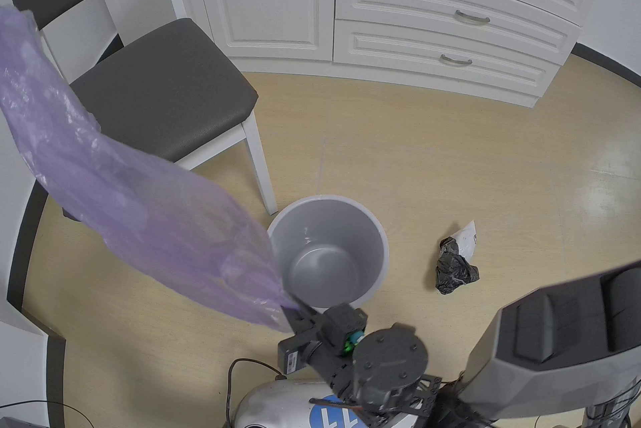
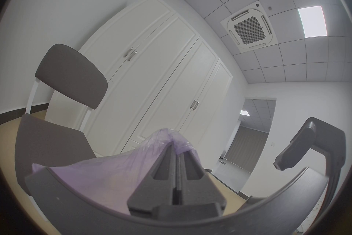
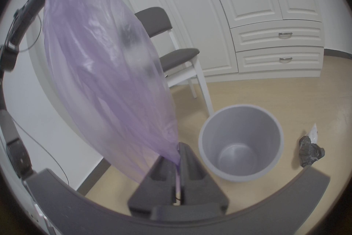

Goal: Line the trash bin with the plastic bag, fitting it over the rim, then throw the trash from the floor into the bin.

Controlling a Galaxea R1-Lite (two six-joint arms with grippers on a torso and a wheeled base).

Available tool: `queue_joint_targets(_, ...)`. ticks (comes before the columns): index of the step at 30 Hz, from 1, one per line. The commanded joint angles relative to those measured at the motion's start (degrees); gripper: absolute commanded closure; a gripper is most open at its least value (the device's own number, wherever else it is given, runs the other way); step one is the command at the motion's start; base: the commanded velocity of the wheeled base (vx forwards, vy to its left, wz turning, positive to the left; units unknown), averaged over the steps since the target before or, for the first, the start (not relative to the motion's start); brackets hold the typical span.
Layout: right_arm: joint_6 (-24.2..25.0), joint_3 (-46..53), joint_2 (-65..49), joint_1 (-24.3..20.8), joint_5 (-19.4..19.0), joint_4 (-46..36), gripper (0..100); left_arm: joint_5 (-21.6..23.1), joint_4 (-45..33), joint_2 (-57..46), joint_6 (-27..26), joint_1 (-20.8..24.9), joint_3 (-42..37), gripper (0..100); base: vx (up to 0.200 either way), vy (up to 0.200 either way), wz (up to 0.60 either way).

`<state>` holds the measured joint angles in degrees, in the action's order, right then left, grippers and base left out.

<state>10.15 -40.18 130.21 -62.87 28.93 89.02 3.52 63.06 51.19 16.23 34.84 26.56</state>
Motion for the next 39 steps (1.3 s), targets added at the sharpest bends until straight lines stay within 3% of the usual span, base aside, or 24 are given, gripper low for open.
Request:
queue_joint_targets(1, 1.71, 6.17, -10.32, 8.73, -0.10, 0.98, 100, 0.08, -0.13, 3.74, -0.67, 0.05, -1.95, 100, 0.000, 0.000, 0.00)
queue_joint_targets(5, 4.08, 8.01, -13.23, 18.57, -3.53, 0.98, 100, 0.08, -0.22, 7.87, -1.02, 0.05, -4.24, 100, 0.000, 0.000, 0.00)
queue_joint_targets(7, 3.91, 8.45, -14.90, 19.45, -4.06, 0.98, 100, 0.08, -0.22, 9.46, -1.11, 0.05, -5.12, 100, 0.000, 0.000, 0.00)
queue_joint_targets(14, 2.68, 10.21, -20.96, 20.68, -4.06, -2.88, 100, -0.18, -0.48, 14.29, -1.02, 0.05, -7.23, 100, 0.000, 0.000, 0.00)
queue_joint_targets(19, 2.68, 10.47, -28.87, 22.09, -4.06, -7.01, 100, -0.27, -0.57, 18.60, -4.18, 0.05, -9.34, 100, 0.000, 0.000, 0.00)
queue_joint_targets(23, 2.68, 11.18, -36.96, 22.44, -4.06, -15.71, 100, -3.26, -0.48, 21.94, -6.21, -0.04, -10.22, 100, 0.000, 0.000, 0.00)
queue_joint_targets(30, 2.15, 11.26, -44.34, 23.32, -3.79, -20.72, 100, -4.93, -0.48, 23.69, -6.82, -0.39, -10.22, 100, 0.000, 0.000, 0.00)
queue_joint_targets(35, -6.38, 11.88, -53.39, 21.47, -1.33, -24.42, 100, -6.07, -0.57, 24.31, -11.13, -1.09, -11.62, 100, 0.000, 0.000, 0.00)
queue_joint_targets(39, -8.57, 14.08, -54.62, 21.21, -1.15, -24.50, 100, -7.57, -0.22, 25.54, -14.29, -1.18, -12.24, 100, 0.000, 0.000, 0.00)
